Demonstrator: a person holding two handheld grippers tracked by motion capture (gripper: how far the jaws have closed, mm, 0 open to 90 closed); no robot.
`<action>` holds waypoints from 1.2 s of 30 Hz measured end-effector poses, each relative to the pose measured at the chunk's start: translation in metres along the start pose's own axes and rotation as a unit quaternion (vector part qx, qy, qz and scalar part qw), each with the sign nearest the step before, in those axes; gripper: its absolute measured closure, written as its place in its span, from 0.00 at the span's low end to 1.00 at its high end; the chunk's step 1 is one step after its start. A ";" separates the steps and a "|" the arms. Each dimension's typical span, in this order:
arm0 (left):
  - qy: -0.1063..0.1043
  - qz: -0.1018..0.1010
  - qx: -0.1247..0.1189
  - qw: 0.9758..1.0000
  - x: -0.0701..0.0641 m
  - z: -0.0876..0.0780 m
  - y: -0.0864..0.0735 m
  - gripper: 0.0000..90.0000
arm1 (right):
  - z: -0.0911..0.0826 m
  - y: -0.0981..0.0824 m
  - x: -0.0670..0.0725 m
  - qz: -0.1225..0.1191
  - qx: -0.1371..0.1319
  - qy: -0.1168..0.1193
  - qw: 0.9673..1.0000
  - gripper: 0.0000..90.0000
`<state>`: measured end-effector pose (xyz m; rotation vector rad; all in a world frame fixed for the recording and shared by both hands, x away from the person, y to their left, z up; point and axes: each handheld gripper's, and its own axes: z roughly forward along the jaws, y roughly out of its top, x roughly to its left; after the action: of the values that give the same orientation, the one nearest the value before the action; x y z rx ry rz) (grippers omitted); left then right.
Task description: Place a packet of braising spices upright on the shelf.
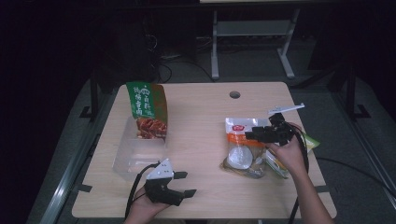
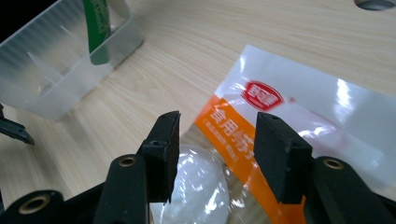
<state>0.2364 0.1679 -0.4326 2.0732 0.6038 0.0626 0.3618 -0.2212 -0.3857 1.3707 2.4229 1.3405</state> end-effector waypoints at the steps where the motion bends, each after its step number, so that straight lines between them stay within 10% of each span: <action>1: 0.000 0.001 0.001 1.000 0.000 0.000 0.000 0.33 | -0.002 -0.002 -0.001 0.002 0.002 -0.002 1.000 0.55; 21: -0.004 -0.002 0.004 1.000 -0.003 0.005 -0.001 0.33 | -0.024 -0.034 -0.030 0.032 0.001 -0.040 0.999 0.52; 36: -0.010 -0.003 0.009 1.000 -0.004 0.010 -0.002 0.33 | 0.010 -0.036 -0.041 0.073 0.030 -0.009 0.997 0.66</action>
<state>0.2352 0.1596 -0.4389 2.0873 0.6001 0.0337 0.3671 -0.2523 -0.4315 1.5961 2.4114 1.2891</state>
